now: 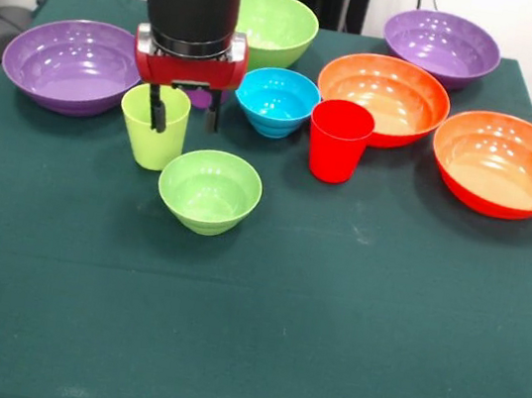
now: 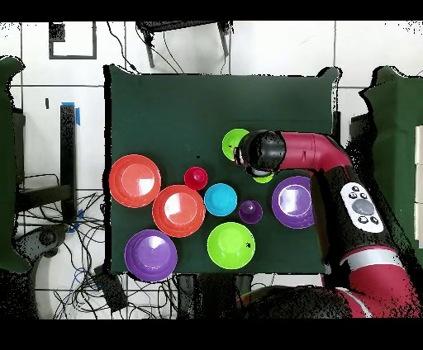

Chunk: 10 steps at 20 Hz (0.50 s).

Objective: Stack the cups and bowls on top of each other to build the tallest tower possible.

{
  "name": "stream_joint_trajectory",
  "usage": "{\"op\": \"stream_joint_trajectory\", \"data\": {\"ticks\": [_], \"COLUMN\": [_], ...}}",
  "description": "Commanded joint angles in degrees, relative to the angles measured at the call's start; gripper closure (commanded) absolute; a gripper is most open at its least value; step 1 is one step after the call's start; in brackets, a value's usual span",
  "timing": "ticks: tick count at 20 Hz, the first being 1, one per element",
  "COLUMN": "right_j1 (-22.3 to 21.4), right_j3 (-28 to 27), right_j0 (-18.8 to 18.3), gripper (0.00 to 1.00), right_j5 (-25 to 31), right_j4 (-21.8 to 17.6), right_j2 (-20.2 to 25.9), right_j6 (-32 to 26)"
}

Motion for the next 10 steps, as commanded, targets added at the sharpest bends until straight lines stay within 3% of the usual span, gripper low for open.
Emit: {"op": "stream_joint_trajectory", "data": {"ticks": [1, 10], "right_j1": [0.01, -2.87], "right_j3": [3.51, 10.98], "right_j0": [-0.47, -0.46], "gripper": [0.0, 0.0], "right_j5": [4.84, 0.04], "right_j4": [-5.78, -6.89], "right_j2": [2.58, 0.84], "right_j6": [-15.08, -9.03]}}
